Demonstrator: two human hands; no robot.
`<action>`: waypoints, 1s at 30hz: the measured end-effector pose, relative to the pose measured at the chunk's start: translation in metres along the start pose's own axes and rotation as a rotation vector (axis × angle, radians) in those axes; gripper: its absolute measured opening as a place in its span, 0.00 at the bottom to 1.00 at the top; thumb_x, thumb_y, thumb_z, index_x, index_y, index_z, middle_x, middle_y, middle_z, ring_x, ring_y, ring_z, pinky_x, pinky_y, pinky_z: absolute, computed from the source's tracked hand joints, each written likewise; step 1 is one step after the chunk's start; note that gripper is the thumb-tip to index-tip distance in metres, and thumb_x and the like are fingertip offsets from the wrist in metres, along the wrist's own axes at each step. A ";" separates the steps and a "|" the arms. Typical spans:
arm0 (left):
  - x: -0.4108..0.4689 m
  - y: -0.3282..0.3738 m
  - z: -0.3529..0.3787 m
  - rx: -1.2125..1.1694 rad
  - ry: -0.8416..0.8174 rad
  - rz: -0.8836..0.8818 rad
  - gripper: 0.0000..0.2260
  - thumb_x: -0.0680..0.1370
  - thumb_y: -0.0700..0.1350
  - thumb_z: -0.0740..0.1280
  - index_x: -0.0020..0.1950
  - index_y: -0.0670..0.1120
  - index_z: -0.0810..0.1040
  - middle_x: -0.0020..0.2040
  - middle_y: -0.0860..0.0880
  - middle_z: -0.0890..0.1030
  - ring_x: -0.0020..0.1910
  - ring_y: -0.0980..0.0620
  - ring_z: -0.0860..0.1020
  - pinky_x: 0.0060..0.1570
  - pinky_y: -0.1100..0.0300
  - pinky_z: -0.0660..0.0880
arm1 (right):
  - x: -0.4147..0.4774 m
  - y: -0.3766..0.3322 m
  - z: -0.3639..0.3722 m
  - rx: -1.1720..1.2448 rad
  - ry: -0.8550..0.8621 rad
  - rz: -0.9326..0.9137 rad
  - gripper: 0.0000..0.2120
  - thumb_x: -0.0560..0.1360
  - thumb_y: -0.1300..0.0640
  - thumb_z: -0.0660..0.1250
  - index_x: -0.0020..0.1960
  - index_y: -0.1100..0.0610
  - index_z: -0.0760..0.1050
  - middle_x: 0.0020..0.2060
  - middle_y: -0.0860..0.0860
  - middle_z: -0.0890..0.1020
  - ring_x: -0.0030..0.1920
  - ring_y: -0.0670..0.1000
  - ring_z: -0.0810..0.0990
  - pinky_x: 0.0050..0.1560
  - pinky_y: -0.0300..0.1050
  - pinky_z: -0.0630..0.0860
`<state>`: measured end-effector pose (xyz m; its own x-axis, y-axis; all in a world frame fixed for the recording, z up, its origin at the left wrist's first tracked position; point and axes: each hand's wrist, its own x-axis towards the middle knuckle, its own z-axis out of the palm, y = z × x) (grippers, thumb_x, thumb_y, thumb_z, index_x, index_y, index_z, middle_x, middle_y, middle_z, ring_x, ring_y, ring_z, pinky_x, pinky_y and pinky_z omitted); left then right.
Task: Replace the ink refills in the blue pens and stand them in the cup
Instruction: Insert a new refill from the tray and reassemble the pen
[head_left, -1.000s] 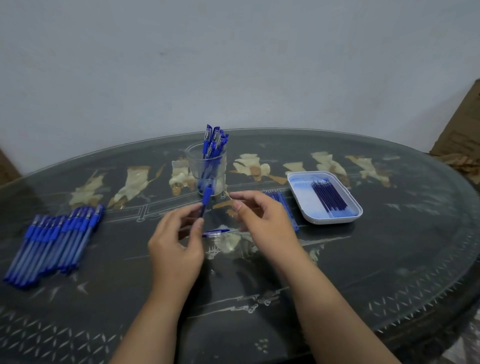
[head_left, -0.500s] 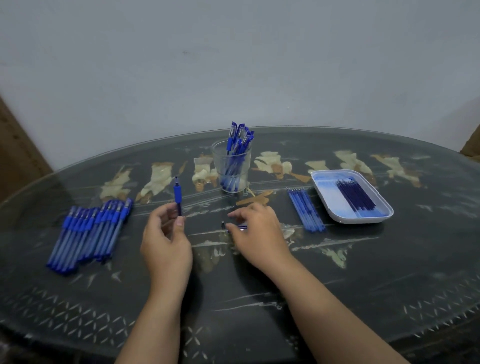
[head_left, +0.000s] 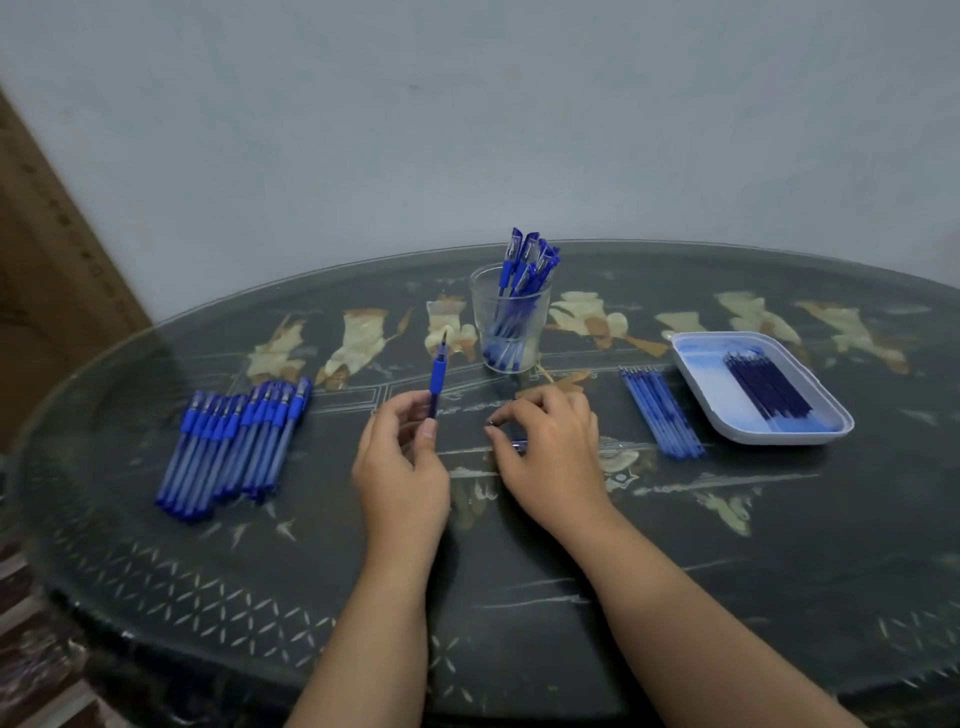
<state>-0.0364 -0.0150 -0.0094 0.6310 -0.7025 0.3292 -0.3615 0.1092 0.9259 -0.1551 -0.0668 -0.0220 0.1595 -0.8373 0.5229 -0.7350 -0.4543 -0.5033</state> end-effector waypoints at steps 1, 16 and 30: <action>0.000 -0.001 0.000 0.002 -0.004 0.006 0.13 0.78 0.34 0.65 0.54 0.52 0.78 0.52 0.52 0.81 0.51 0.58 0.79 0.53 0.64 0.74 | 0.000 0.001 0.000 0.009 0.025 -0.002 0.04 0.72 0.52 0.72 0.45 0.51 0.81 0.44 0.48 0.76 0.50 0.54 0.71 0.50 0.45 0.63; -0.004 0.001 -0.002 0.012 -0.054 0.052 0.15 0.77 0.32 0.65 0.52 0.53 0.80 0.50 0.53 0.81 0.49 0.65 0.78 0.47 0.79 0.69 | 0.009 -0.005 -0.014 0.410 0.118 0.108 0.01 0.74 0.51 0.70 0.44 0.47 0.80 0.40 0.41 0.80 0.46 0.47 0.76 0.50 0.43 0.70; -0.002 0.002 -0.001 -0.018 -0.101 0.102 0.20 0.76 0.30 0.65 0.49 0.58 0.78 0.50 0.53 0.81 0.49 0.62 0.79 0.49 0.76 0.70 | 0.043 -0.039 -0.073 0.933 -0.218 0.289 0.03 0.77 0.64 0.68 0.50 0.60 0.80 0.41 0.56 0.85 0.43 0.51 0.86 0.48 0.51 0.83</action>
<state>-0.0378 -0.0130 -0.0081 0.5190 -0.7541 0.4026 -0.4075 0.1957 0.8920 -0.1679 -0.0625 0.0706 0.2426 -0.9482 0.2050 0.0315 -0.2035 -0.9786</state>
